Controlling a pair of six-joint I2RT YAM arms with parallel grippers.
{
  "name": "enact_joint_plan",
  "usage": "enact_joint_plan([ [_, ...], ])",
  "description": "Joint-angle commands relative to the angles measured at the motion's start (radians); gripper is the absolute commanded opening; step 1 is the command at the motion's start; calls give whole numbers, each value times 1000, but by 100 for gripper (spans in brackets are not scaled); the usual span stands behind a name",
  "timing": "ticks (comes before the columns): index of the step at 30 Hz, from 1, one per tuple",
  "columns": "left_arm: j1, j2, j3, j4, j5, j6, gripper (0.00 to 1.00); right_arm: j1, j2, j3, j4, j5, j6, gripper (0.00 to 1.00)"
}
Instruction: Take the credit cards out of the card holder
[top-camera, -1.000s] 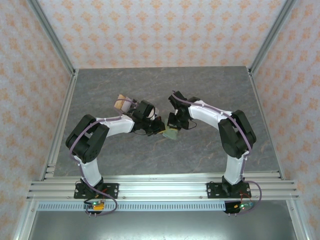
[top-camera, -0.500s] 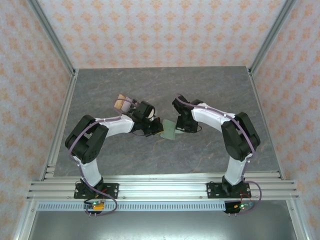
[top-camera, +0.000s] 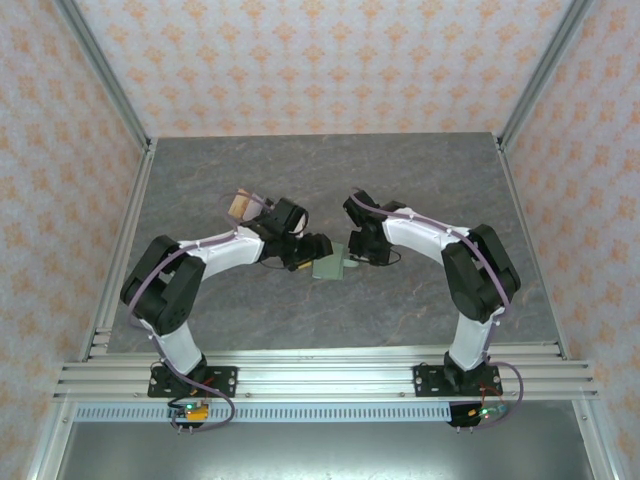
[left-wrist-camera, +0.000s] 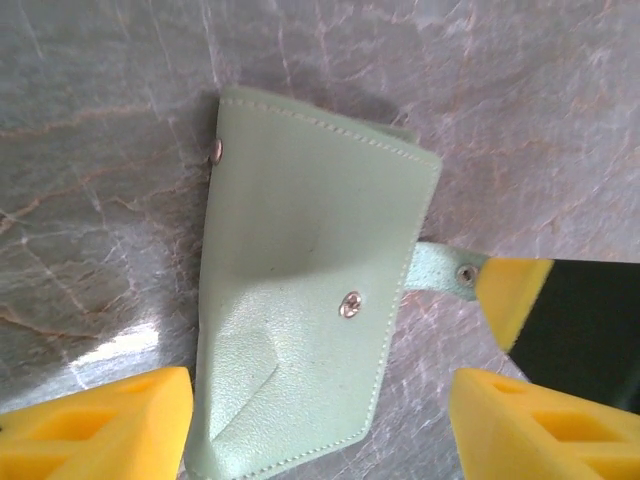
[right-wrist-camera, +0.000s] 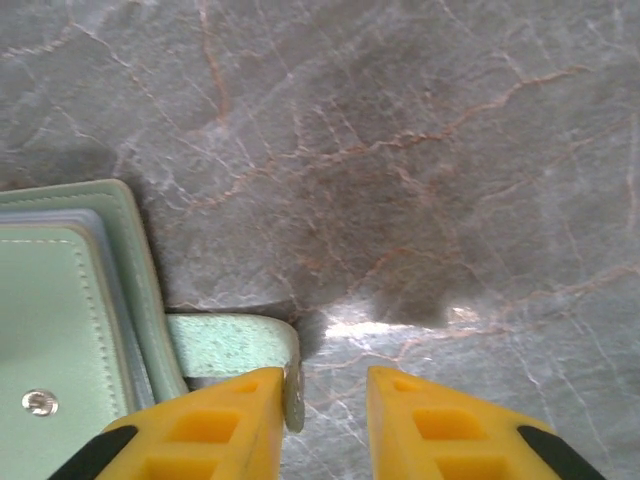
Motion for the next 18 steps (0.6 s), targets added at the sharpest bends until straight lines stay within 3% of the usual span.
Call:
enact_joint_plan([
  [1, 15, -49, 28, -82, -97, 8, 74, 0, -13, -13, 41, -23, 1, 29],
  [10, 36, -130, -17, -149, -223, 10, 86, 0, 14, -15, 68, -42, -4, 32],
  [18, 62, -187, -50, -195, -286, 26, 100, 0, -1, -9, 64, -42, -5, 17],
])
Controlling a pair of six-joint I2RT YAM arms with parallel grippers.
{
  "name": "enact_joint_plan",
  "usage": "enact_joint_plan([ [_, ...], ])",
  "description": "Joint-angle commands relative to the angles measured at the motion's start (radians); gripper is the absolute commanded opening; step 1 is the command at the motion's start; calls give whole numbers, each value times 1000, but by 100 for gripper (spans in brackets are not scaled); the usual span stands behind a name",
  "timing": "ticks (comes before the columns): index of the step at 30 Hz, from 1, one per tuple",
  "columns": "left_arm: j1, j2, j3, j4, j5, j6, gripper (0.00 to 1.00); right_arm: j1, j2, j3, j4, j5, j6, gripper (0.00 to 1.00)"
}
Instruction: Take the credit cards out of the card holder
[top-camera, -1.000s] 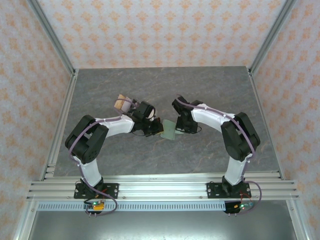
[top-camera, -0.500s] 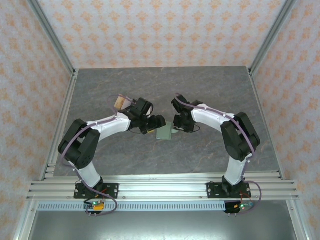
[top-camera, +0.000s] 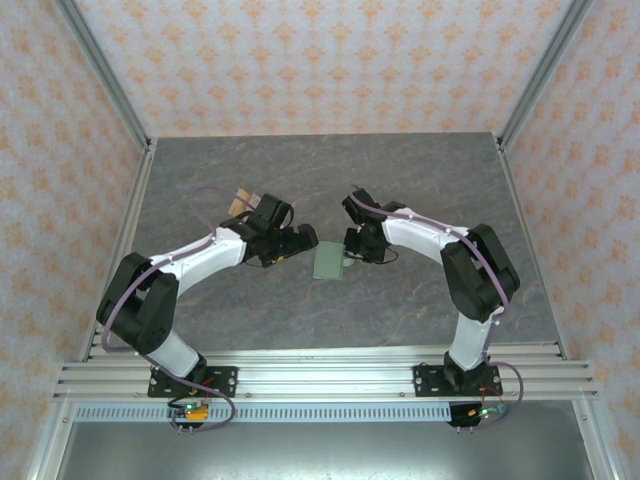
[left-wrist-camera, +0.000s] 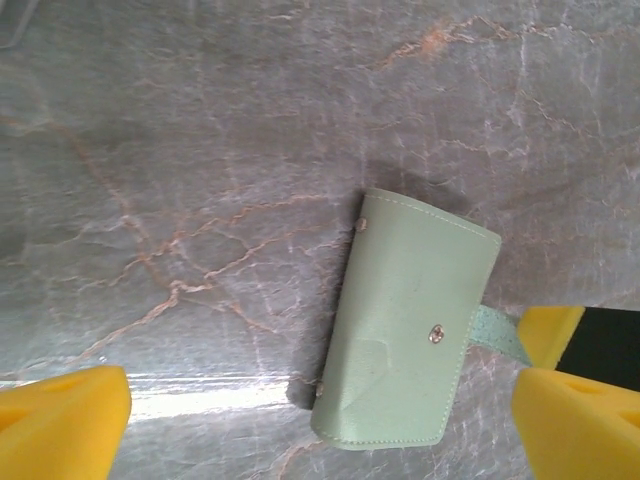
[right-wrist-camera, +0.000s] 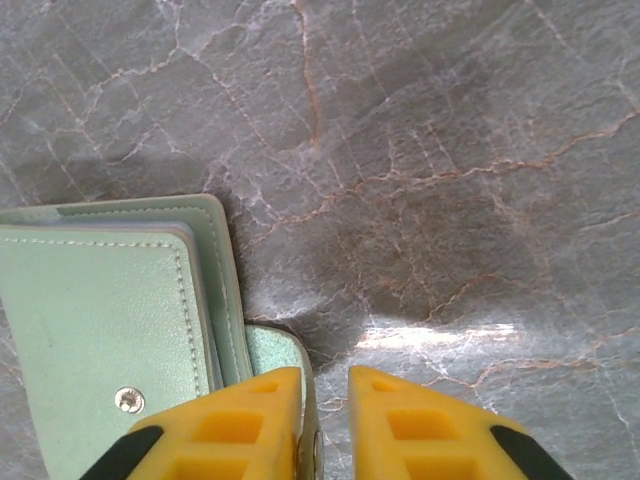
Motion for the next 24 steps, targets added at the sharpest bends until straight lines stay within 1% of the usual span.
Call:
enact_joint_plan([
  [1, 20, -42, -22, -59, -73, 23, 100, 1, -17, -5, -16, 23, -5, 14],
  [4, 38, -66, -31, -83, -96, 32, 100, 1, -60, 0, -26, 28, -10, 10],
  [7, 58, -93, -38, -111, -121, 40, 100, 1, -105, 8, -22, 0, -19, 9],
  [13, 88, -168, -67, -142, -166, 47, 100, 3, -162, 23, 41, -150, -7, 9],
  [17, 94, -219, -92, -147, -172, 47, 100, 21, -165, 45, 86, -227, 4, 9],
  [21, 95, -248, -101, -158, -156, 52, 100, 84, -123, 119, 48, -202, 8, 9],
  [24, 94, -288, -124, -156, -160, 49, 100, 115, -106, 140, 61, -185, 23, 9],
])
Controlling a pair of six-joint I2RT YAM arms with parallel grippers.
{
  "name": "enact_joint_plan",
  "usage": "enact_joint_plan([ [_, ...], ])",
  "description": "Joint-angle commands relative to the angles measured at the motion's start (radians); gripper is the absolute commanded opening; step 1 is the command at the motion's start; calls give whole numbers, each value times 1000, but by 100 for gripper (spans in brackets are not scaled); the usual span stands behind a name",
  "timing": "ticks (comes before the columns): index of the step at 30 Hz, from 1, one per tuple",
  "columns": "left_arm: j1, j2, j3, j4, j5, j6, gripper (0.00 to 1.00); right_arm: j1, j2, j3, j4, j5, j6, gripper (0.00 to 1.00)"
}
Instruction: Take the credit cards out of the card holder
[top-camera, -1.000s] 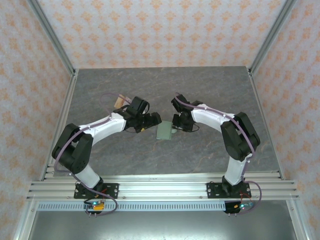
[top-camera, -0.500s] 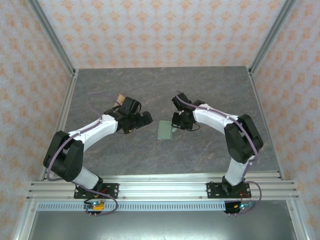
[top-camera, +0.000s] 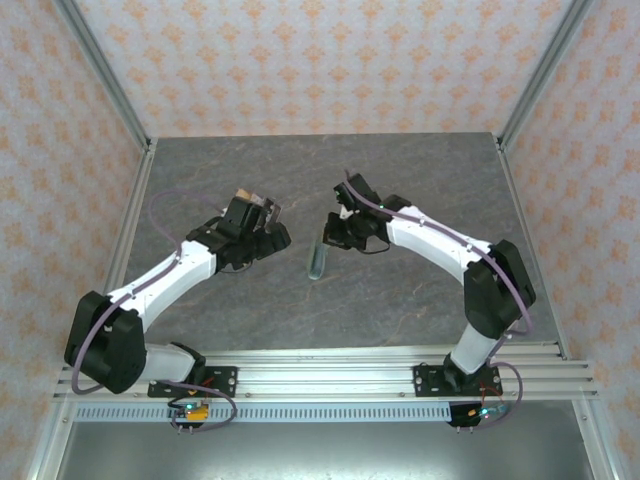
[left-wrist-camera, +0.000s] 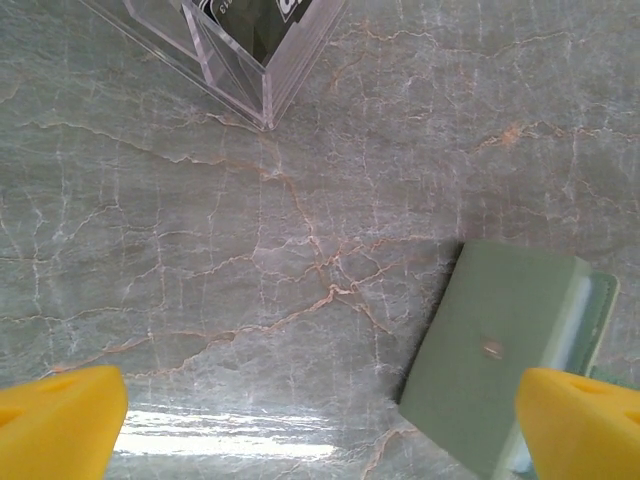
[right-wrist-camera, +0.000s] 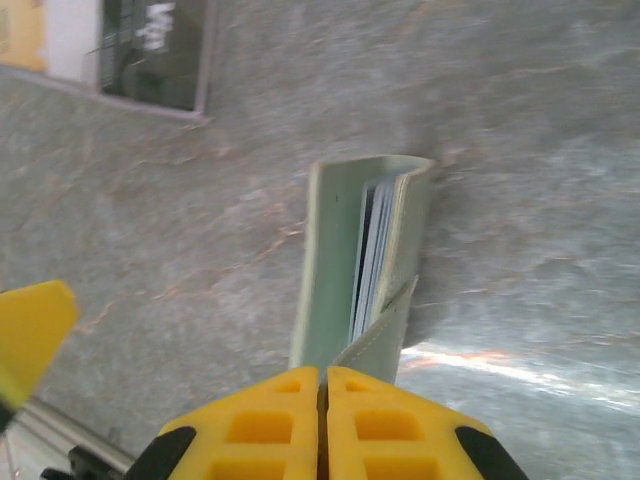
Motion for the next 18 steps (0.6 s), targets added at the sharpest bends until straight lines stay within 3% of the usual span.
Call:
enact_joint_plan([
  [1, 8, -56, -35, -34, -39, 13, 100, 30, 28, 43, 10, -2, 24, 9],
  [5, 7, -99, -62, -43, -45, 16, 100, 33, 59, 72, -3, 7, 33, 9],
  [10, 8, -108, -94, -2, 16, 21, 100, 29, 69, 89, -102, 120, 7, 8],
  [18, -22, -3, -27, 53, 134, 37, 84, -38, -41, -72, -92, 202, -10, 8],
])
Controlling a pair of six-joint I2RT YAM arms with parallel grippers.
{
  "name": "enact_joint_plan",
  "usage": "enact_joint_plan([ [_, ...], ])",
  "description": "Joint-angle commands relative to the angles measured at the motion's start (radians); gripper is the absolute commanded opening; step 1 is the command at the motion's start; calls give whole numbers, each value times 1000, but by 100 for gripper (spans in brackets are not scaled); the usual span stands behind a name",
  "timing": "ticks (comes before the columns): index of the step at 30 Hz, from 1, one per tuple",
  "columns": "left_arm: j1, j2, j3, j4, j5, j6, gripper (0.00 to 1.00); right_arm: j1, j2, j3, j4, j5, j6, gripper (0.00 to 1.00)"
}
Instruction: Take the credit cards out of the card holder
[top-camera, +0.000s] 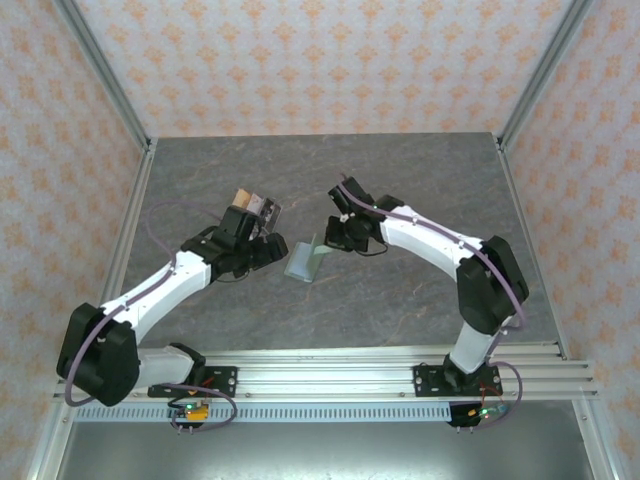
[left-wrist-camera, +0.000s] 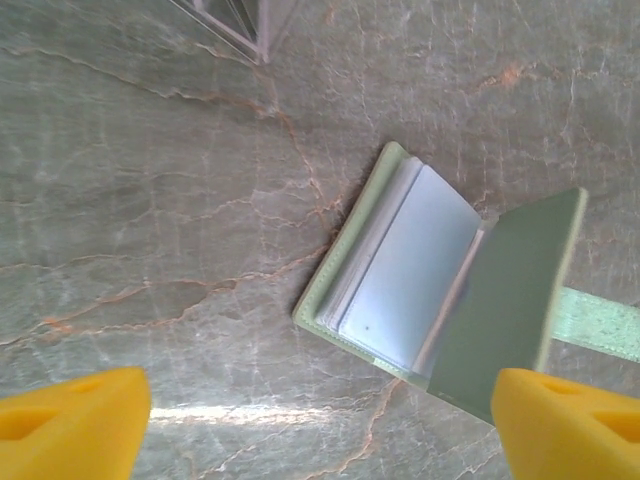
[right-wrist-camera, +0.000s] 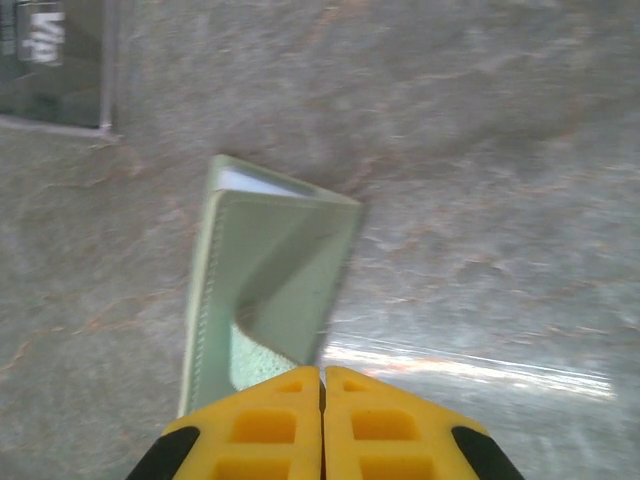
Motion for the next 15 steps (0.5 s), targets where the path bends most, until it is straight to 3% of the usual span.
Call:
enact_joint_plan([
  [1, -26, 57, 62, 33, 53, 22, 82, -36, -66, -69, -26, 69, -19, 8],
  [15, -224, 399, 332, 150, -13, -16, 37, -164, 22, -147, 36, -16, -111, 8],
])
